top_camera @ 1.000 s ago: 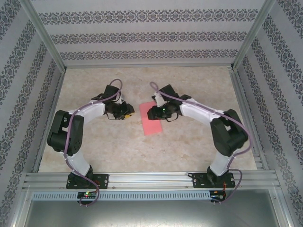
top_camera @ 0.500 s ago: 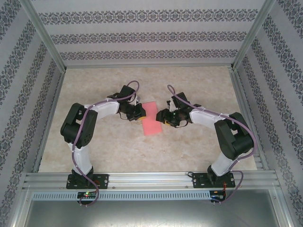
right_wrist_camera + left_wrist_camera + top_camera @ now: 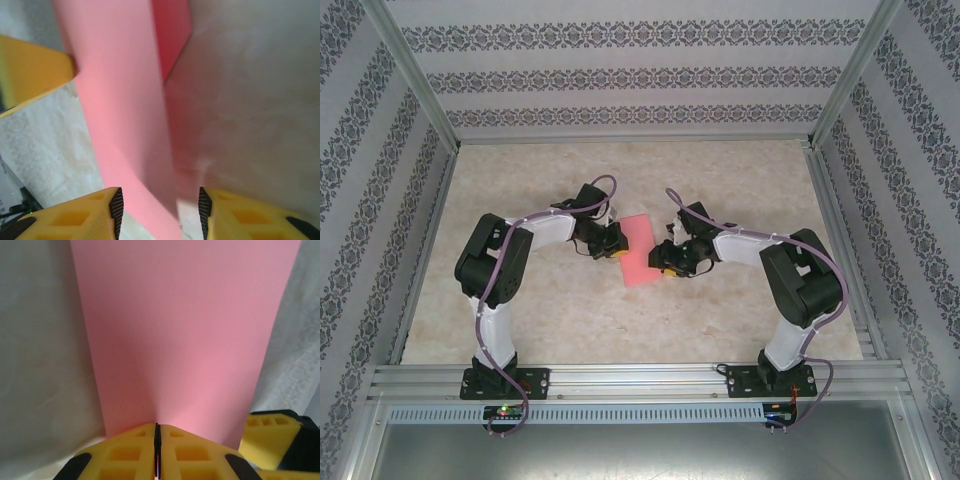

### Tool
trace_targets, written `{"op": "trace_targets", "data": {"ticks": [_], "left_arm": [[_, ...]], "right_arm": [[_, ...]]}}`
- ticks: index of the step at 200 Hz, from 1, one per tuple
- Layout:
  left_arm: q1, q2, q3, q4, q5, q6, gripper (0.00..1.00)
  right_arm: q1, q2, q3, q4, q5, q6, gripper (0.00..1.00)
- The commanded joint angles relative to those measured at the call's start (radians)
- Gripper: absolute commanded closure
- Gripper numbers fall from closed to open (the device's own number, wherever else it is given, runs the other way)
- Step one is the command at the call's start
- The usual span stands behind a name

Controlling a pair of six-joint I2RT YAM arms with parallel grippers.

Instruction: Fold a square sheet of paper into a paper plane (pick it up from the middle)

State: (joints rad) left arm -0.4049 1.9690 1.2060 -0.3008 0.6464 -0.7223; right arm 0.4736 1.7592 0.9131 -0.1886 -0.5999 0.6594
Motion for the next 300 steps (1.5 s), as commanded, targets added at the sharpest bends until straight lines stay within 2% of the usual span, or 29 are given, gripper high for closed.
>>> {"op": "trace_targets", "data": {"ticks": [1, 106, 182, 237, 300], "left_arm": [[-0.011, 0.026, 0.030, -0.030, -0.009, 0.021, 0.88], [-0.014, 0.094, 0.072, -0.132, -0.020, 0.082, 0.89], [-0.013, 0.102, 0.071, -0.154, -0.031, 0.086, 0.90], [-0.014, 0.105, 0.076, -0.160, -0.030, 0.087, 0.91], [-0.014, 0.099, 0.103, -0.176, -0.019, 0.089, 0.91]], "right_arm": [[0.010, -0.003, -0.029, 0.038, -0.059, 0.021, 0.58], [0.002, -0.094, -0.132, 0.139, -0.010, 0.190, 0.81], [0.000, -0.097, -0.125, 0.125, 0.018, 0.198, 0.83], [0.001, -0.109, -0.109, 0.122, 0.021, 0.216, 0.94], [0.075, -0.026, 0.013, 0.158, 0.025, 0.272, 0.97]]}}
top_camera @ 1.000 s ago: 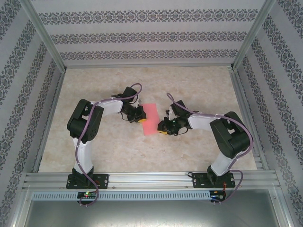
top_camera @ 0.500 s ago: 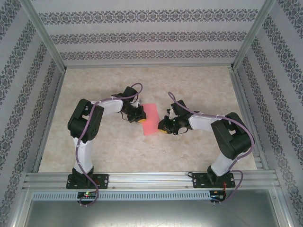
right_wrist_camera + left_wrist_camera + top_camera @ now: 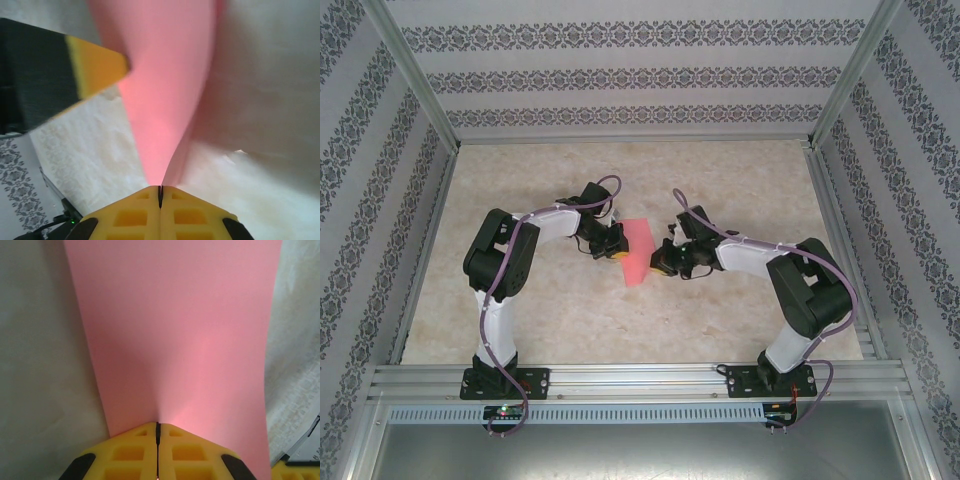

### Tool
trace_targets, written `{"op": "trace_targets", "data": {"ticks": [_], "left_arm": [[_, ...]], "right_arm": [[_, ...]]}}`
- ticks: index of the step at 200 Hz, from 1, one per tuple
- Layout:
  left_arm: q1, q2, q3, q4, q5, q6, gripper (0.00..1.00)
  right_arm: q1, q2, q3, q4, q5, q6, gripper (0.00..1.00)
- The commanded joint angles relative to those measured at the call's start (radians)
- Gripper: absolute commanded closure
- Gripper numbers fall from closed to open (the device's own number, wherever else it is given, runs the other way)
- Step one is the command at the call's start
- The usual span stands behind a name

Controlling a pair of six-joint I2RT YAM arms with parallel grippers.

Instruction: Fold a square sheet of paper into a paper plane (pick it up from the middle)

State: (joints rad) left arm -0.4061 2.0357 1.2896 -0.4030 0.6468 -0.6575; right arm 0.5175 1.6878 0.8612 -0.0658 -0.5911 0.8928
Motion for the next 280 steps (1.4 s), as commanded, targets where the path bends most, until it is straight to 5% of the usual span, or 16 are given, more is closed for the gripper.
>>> {"op": "trace_targets", "data": {"ticks": [1, 89, 280], "left_arm": [[-0.014, 0.032, 0.020, -0.074, -0.020, 0.024, 0.91], [0.007, -0.046, 0.077, -0.057, -0.038, -0.002, 0.83], [0.023, 0.061, 0.083, -0.125, -0.095, 0.028, 0.92]], "right_arm": [[0.033, 0.048, 0.066, 0.036, 0.016, 0.039, 0.97], [0.067, 0.148, 0.105, 0.129, 0.050, 0.113, 0.97], [0.065, 0.211, 0.113, 0.215, 0.074, 0.189, 0.97]]}}
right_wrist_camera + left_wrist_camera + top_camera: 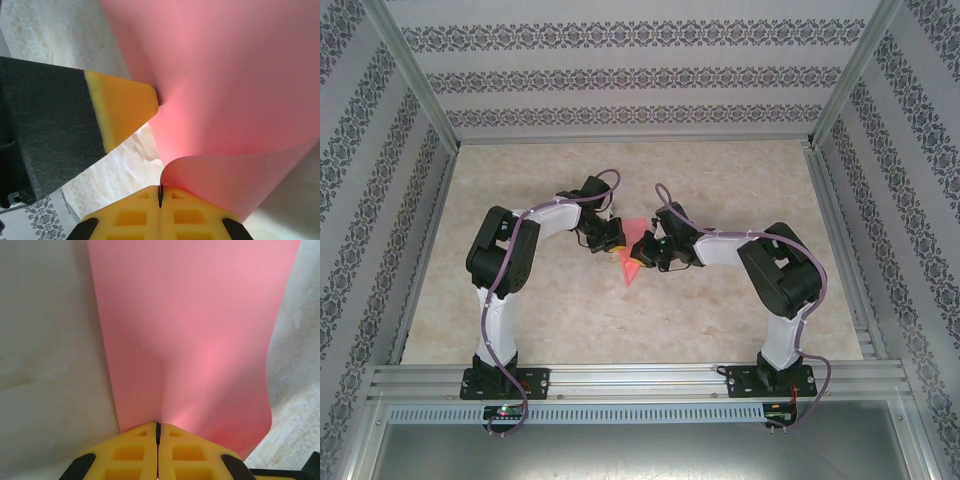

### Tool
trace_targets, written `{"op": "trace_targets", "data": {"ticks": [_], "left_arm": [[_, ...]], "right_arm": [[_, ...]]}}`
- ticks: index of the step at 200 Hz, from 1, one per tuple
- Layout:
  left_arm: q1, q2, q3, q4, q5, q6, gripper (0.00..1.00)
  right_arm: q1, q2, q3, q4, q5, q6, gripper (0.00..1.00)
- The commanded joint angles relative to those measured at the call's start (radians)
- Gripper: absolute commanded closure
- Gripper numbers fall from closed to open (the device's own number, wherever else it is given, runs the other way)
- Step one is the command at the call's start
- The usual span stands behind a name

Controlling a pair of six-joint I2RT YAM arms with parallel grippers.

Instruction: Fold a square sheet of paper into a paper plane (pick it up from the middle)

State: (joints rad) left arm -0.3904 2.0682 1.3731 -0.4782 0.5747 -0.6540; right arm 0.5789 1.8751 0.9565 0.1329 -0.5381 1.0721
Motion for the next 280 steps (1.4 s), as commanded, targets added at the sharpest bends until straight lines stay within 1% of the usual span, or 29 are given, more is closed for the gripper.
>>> {"op": "trace_targets", "data": {"ticks": [1, 146, 280], "left_arm": [[0.007, 0.029, -0.001, -0.050, -0.024, 0.024, 0.92], [0.003, 0.030, -0.008, -0.048, -0.018, 0.026, 0.92], [0.000, 0.033, -0.009, -0.048, -0.016, 0.027, 0.92]], "right_arm": [[0.004, 0.023, 0.018, 0.017, 0.021, 0.010, 0.97], [0.006, 0.068, 0.056, 0.010, 0.025, 0.010, 0.97], [0.007, 0.106, 0.083, 0.011, 0.000, -0.015, 0.96]]}}
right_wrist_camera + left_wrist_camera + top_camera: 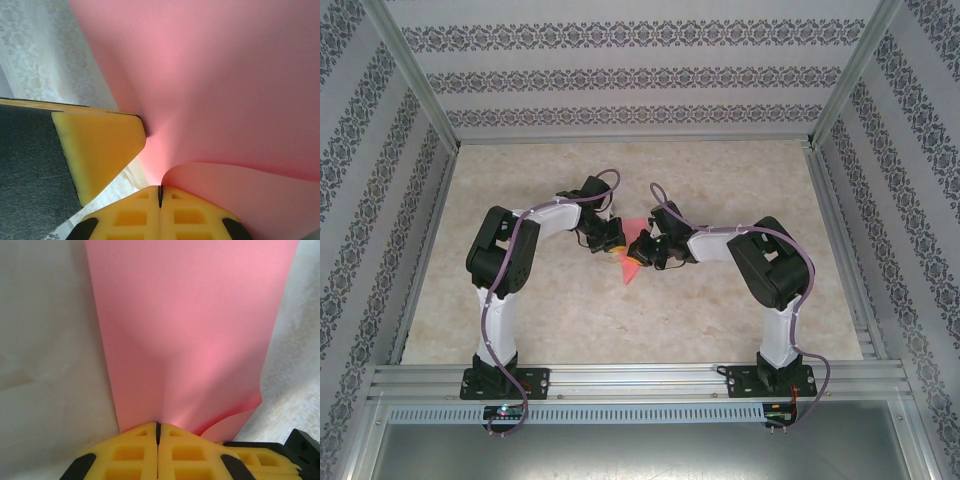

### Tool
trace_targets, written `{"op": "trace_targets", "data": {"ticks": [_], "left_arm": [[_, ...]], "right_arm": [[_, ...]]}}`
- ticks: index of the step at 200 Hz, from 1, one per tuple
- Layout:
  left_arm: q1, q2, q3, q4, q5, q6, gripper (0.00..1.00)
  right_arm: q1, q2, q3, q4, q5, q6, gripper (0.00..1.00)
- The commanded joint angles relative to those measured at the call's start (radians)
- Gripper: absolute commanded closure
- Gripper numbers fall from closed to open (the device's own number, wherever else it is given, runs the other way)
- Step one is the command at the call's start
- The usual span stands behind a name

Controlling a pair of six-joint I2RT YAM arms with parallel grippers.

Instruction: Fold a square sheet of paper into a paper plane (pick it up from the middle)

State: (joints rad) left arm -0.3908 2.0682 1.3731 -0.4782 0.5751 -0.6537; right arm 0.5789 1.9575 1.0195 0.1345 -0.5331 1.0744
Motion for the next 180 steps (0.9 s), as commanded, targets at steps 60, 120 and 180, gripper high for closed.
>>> {"op": "trace_targets", "data": {"ticks": [60, 120, 180], "left_arm": [[0.000, 0.032, -0.012, -0.049, -0.017, 0.029, 0.92], [-0.001, 0.030, -0.014, -0.050, -0.016, 0.030, 0.92], [0.000, 0.029, -0.012, -0.049, -0.016, 0.028, 0.92]], "right_arm": [[0.010, 0.026, 0.024, -0.023, -0.006, -0.040, 0.96], [0.027, -0.006, 0.031, -0.107, -0.003, -0.106, 0.96], [0.027, 0.004, 0.042, -0.117, 0.010, -0.115, 0.96]]}}
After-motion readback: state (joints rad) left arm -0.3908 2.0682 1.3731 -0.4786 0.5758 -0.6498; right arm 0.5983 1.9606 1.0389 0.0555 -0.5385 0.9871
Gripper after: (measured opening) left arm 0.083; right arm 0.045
